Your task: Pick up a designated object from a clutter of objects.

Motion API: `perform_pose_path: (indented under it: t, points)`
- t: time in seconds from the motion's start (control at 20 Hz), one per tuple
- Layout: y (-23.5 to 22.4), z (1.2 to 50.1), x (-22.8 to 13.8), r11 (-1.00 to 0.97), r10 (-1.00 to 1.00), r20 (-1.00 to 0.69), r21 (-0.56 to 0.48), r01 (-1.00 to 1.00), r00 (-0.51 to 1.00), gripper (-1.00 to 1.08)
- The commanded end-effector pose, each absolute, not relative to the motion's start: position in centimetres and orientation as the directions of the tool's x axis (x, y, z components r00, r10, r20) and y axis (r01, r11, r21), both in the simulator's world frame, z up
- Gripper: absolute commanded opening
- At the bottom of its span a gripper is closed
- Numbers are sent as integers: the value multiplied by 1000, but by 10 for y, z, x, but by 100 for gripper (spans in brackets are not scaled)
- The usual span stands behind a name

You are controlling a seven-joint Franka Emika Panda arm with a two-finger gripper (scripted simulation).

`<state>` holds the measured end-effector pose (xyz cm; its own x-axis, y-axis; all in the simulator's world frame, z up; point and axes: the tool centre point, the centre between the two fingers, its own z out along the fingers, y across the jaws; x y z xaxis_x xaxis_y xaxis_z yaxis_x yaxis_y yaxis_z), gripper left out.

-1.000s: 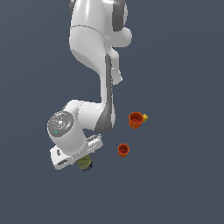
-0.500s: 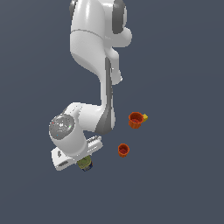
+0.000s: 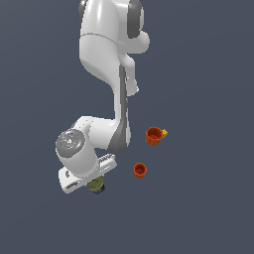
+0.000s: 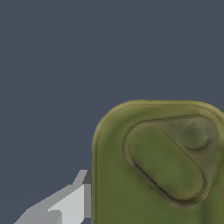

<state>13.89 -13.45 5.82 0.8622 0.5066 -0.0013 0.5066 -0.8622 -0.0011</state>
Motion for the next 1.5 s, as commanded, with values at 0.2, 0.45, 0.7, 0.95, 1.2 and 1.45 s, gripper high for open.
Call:
perform_pose_path:
  t: [0.2,0.45,0.7,0.95,1.2,1.45]
  points:
    - [-133,66,133,-862,507,-1,-1,507,862,-100]
    - [-130,80,121,-862,507,-1,-1,507,862,-100]
    - [-126,102,102,-862,507,-1,-1,507,862,-100]
    - [-120,133,76,-862,507,0,-1,507,862,-100]
    - [-113,165,49,-862,507,0,-1,507,862,-100]
    - [-107,198,22,-862,507,0,-1,507,862,-100]
